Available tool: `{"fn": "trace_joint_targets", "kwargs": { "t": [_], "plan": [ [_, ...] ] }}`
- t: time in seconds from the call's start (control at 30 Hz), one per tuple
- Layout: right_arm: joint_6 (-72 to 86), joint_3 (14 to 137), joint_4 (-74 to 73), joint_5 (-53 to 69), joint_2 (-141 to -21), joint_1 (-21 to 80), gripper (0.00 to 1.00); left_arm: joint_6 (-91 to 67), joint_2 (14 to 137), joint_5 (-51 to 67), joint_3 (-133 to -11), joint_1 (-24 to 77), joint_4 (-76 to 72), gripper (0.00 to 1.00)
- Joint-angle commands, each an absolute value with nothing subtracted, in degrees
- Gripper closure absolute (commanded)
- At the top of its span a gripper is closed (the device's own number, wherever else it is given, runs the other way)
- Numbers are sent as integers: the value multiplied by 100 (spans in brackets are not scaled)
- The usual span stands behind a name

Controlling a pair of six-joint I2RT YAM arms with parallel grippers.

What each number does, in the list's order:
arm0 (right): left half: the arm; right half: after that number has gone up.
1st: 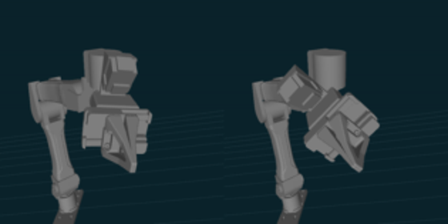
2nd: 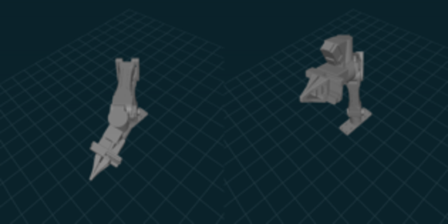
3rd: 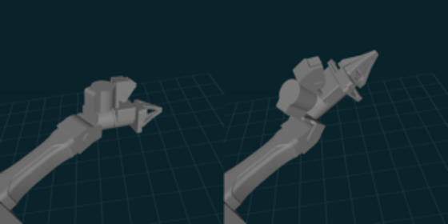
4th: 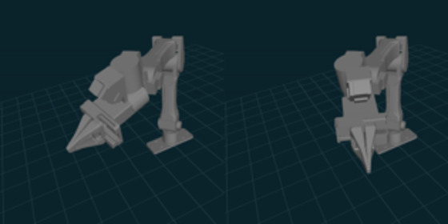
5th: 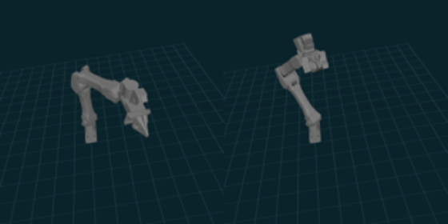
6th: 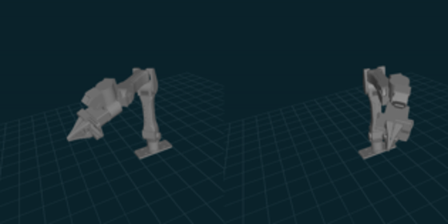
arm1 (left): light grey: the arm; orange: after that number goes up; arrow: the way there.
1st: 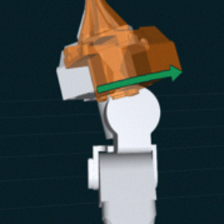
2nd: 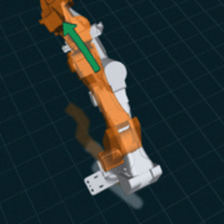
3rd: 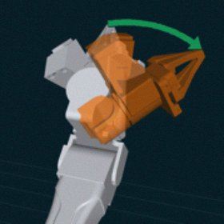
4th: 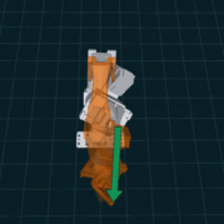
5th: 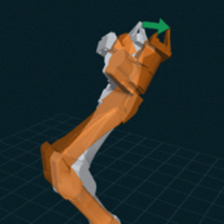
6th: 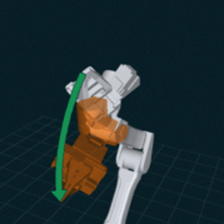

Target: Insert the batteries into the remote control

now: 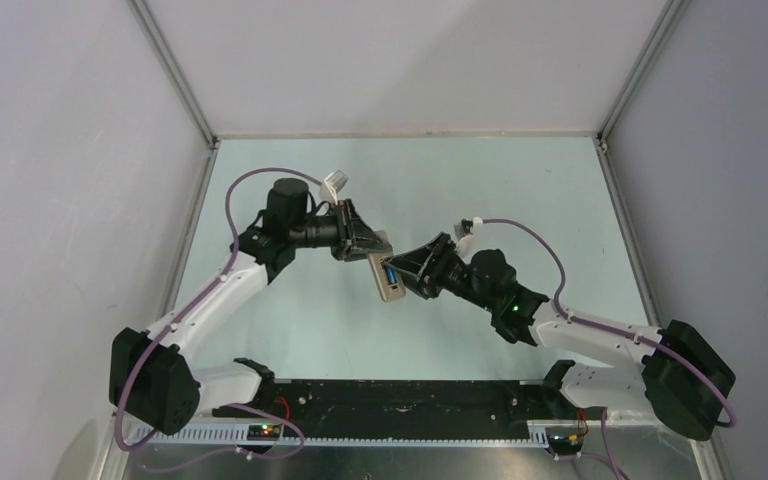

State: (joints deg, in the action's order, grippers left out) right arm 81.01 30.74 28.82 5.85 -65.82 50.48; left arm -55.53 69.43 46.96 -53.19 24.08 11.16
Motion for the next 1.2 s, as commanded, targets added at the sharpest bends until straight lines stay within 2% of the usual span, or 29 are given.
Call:
{"fn": "trace_joint_targets", "kwargs": {
  "t": [0.0, 0.3, 0.77, 1.03, 1.17],
  "plan": [
    [7567, 2875, 1705, 740, -6685, 5074, 46, -6018, 6531, 5062, -5634, 2252, 91, 100],
    [7501, 2874, 1717, 753, -6647, 5049, 44, -6021, 6539, 5049, -5658, 2225, 95, 100],
    [7398, 3120, 1285, 642, -5409, 4918, 19, -5236, 6316, 4905, -5355, 2224, 550, 100],
    [5992, 3632, 553, 425, -4890, 5078, 18, -3905, 6027, 5385, -5188, 2304, 591, 100],
    [4788, 4066, 159, -42, -4893, 5640, 20, -3217, 5734, 5662, -5102, 2347, 611, 100]
  ]
}}
